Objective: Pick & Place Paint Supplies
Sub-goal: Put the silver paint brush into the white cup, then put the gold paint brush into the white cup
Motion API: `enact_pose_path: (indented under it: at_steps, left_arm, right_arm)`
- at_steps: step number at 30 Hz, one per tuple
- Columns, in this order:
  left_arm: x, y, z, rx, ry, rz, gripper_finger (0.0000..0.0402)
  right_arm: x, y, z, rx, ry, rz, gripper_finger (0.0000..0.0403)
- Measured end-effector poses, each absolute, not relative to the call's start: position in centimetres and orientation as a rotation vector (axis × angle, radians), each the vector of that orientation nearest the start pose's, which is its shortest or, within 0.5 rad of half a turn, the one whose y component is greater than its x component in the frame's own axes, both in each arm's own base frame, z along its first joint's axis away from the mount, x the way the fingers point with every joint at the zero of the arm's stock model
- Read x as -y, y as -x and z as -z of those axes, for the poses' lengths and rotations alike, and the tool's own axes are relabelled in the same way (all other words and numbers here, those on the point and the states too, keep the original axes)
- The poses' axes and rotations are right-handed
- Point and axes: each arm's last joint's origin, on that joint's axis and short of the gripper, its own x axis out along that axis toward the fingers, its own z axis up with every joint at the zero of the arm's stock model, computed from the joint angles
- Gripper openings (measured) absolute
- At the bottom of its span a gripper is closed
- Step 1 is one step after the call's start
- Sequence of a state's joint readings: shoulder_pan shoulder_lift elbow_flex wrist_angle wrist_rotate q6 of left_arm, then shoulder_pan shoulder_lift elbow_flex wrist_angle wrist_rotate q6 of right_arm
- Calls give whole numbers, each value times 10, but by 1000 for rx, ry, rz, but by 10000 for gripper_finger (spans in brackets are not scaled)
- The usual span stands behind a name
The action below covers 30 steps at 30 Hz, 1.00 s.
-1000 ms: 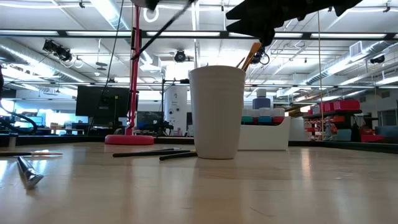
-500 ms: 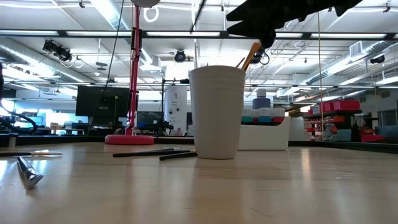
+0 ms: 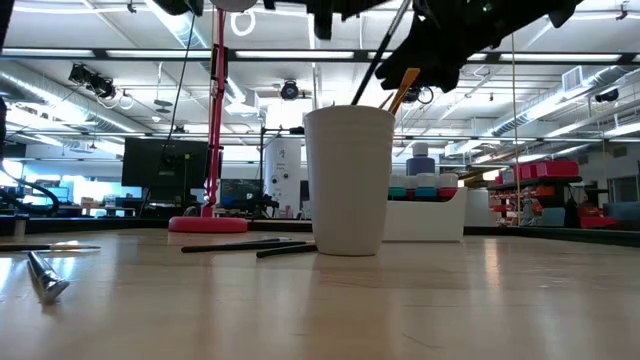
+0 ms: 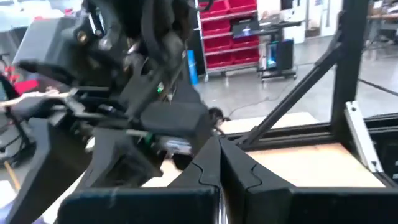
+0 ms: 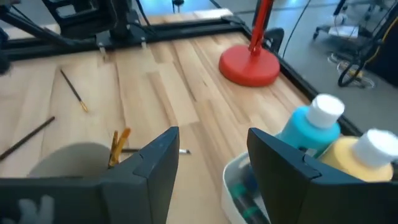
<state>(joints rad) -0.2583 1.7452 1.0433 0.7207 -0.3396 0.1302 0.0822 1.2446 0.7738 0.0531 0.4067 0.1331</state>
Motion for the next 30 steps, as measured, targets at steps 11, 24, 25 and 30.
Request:
enact_pose_path:
  at_steps: [11,24,25,30]
  left_arm:
    - [85,-374,-222,-148,-70,-216,10]
    - [84,-369,-215,-229,-57,-225,45]
    - [85,-368,-220,-216,-53,-223,45]
    - [88,-350,-252,-183,-93,-243,45]
  right_arm:
    - [-11,-265,-254,-430,-29,346,194]
    - [-10,-265,-254,-427,-30,346,194]
    - [-11,-265,-254,-428,-30,346,194]
    - [-11,-266,-255,-417,-32,345,194]
